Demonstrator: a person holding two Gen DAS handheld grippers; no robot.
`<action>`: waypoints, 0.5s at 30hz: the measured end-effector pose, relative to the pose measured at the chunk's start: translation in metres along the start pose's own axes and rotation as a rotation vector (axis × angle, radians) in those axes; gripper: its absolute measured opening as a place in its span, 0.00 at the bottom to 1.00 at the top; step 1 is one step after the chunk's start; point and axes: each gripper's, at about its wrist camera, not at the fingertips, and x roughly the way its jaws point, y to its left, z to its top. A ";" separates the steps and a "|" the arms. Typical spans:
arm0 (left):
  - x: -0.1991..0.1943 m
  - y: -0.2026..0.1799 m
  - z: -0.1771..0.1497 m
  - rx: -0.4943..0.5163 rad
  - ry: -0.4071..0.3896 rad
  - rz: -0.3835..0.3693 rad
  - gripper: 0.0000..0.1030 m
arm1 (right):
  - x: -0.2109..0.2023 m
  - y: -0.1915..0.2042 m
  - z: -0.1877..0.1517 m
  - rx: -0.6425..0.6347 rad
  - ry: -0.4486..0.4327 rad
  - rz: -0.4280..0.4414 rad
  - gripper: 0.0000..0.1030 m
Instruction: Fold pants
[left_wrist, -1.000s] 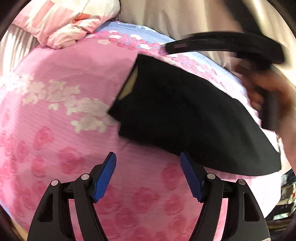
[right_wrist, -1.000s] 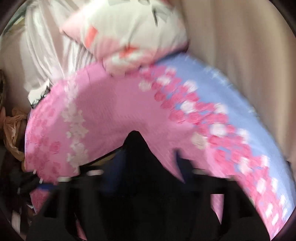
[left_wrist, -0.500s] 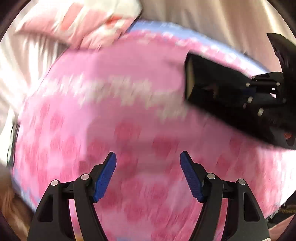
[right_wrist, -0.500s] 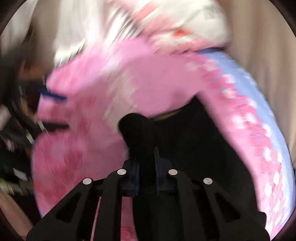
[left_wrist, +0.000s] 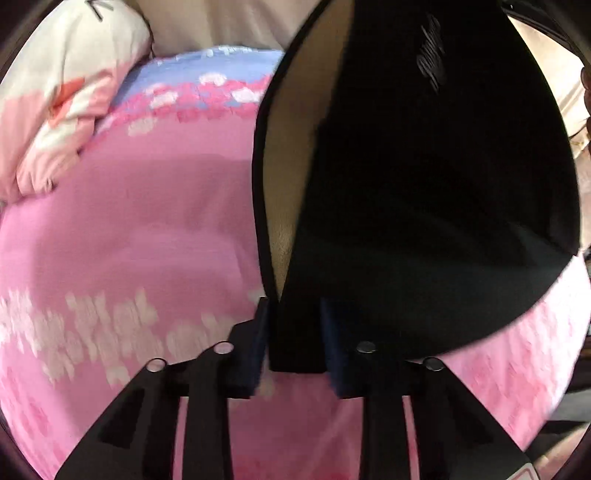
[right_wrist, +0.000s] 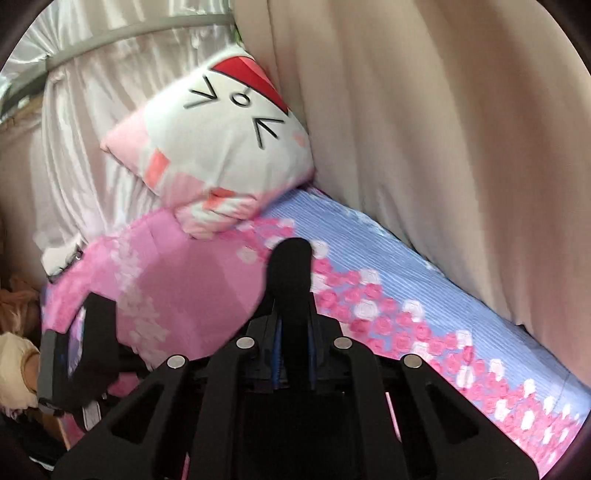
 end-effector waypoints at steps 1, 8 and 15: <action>-0.007 -0.001 -0.011 -0.004 0.013 -0.023 0.17 | 0.005 0.013 -0.006 -0.023 0.017 0.028 0.10; -0.043 0.043 -0.063 -0.234 0.035 -0.008 0.17 | 0.071 0.123 -0.119 -0.279 0.334 0.215 0.14; -0.093 0.075 -0.091 -0.302 0.022 0.172 0.23 | 0.024 0.087 -0.112 -0.096 0.253 0.265 0.79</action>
